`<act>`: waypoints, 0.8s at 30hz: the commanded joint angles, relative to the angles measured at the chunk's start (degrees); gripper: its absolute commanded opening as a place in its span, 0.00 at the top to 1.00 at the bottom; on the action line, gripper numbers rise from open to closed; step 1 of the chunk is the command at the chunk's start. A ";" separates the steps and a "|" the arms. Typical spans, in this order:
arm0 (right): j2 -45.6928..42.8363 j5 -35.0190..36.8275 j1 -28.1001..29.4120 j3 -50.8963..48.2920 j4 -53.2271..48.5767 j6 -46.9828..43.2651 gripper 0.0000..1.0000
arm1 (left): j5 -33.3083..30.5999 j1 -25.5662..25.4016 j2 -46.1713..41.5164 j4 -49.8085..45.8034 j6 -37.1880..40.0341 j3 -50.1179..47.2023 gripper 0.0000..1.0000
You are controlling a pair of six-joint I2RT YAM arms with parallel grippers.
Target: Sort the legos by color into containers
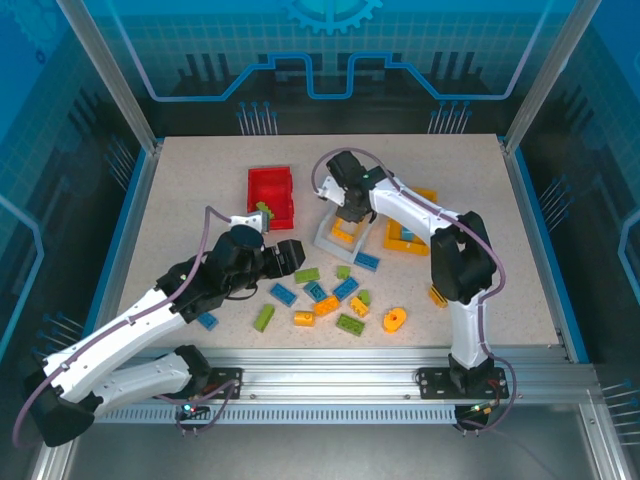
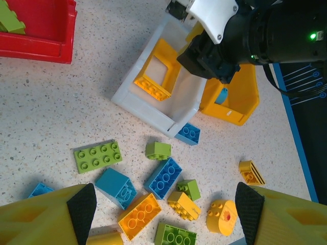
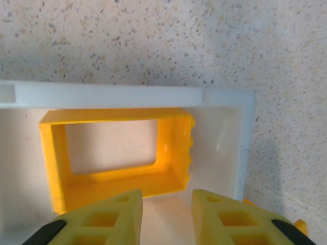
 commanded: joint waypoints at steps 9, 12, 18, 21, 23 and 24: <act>-12.14 5.09 -0.51 0.25 -0.83 22.96 0.61 | 1.30 -0.42 0.37 -1.64 0.12 -0.45 0.23; -21.26 1.89 0.60 -10.83 1.79 30.50 0.61 | 3.32 -0.42 1.97 -2.15 1.78 0.22 0.23; -36.78 -0.98 1.57 -32.61 1.12 37.99 0.47 | 8.13 -0.48 4.43 -1.42 3.48 -0.07 0.22; -40.78 -3.67 1.86 -40.37 1.84 35.44 0.38 | 10.59 -0.42 6.20 0.32 3.34 -1.00 0.22; -40.60 -5.74 1.94 -41.85 2.11 33.75 0.33 | 11.59 -0.58 7.48 1.65 3.14 -1.47 0.23; -39.29 -7.19 2.34 -41.00 2.05 32.71 0.32 | 11.84 -0.68 8.05 2.34 3.01 -1.52 0.23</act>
